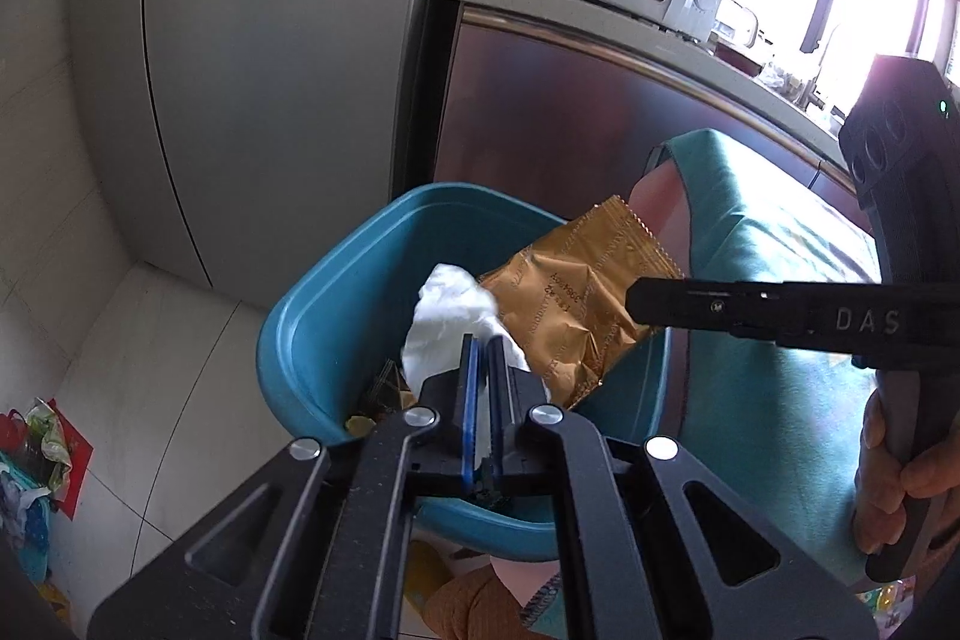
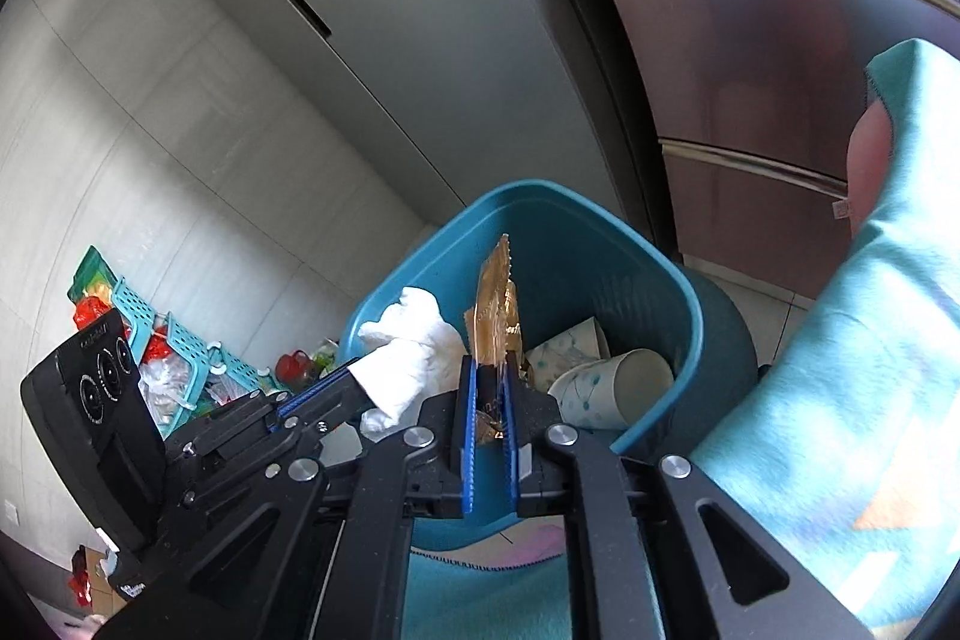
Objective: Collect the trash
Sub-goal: 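Open both tools over the teal bin, dropping tissue and gold wrapper, then move both tools back over the orange peel and white foam mesh sleeve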
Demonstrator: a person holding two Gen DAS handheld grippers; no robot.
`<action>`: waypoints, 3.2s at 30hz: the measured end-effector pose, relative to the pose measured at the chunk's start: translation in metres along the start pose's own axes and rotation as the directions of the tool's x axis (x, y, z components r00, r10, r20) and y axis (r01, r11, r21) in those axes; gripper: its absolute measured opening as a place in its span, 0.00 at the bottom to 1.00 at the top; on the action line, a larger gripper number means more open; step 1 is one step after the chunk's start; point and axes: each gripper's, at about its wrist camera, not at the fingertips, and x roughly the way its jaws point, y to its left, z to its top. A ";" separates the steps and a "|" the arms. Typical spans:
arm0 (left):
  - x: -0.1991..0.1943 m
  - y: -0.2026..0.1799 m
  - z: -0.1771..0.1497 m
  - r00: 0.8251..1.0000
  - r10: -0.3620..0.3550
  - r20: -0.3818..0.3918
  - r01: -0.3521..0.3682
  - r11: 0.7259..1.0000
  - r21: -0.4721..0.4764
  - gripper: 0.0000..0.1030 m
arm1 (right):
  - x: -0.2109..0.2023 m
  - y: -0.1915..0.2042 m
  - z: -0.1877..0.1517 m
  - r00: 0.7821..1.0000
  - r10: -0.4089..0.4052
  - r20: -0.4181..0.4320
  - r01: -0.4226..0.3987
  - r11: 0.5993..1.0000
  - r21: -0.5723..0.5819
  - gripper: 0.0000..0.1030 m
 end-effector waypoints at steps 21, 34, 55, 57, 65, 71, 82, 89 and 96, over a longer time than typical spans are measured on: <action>-0.019 -0.022 -0.010 0.998 -0.050 0.034 0.048 0.998 0.047 0.20 | -0.026 -0.009 -0.019 0.999 0.006 0.053 -0.006 1.000 0.009 0.22; -0.074 -0.072 -0.005 0.979 -0.161 0.127 0.141 0.978 0.152 0.41 | -0.113 -0.015 -0.057 0.974 -0.003 0.225 0.008 1.000 -0.025 0.36; -0.075 -0.274 -0.038 0.870 -0.491 -0.051 0.467 0.785 0.406 0.43 | -0.302 -0.126 -0.218 0.801 -0.417 0.429 0.267 0.891 0.366 0.39; -0.072 -0.298 -0.043 0.853 -0.515 -0.084 0.499 0.758 0.421 0.43 | -0.319 -0.138 -0.233 0.775 -0.461 0.432 0.287 0.866 0.409 0.39; -0.060 -0.389 -0.063 0.813 -0.552 -0.187 0.564 0.663 0.493 0.43 | -0.373 -0.197 -0.284 0.670 -0.614 0.417 0.317 0.745 0.587 0.39; -0.047 -0.448 -0.074 0.789 -0.561 -0.251 0.598 0.607 0.524 0.46 | -0.409 -0.226 -0.316 0.599 -0.693 0.402 0.321 0.667 0.672 0.45; -0.017 -0.522 -0.091 0.784 -0.526 -0.328 0.610 0.558 0.563 0.52 | -0.423 -0.274 -0.335 0.612 -0.706 0.356 0.270 0.610 0.745 0.54; 0.012 -0.547 -0.093 0.794 -0.473 -0.382 0.607 0.573 0.552 0.53 | -0.415 -0.282 -0.330 0.650 -0.671 0.356 0.240 0.626 0.742 0.55; 0.035 -0.559 -0.095 0.798 -0.432 -0.420 0.602 0.599 0.529 0.49 | -0.411 -0.283 -0.324 0.661 -0.665 0.348 0.249 0.631 0.735 0.55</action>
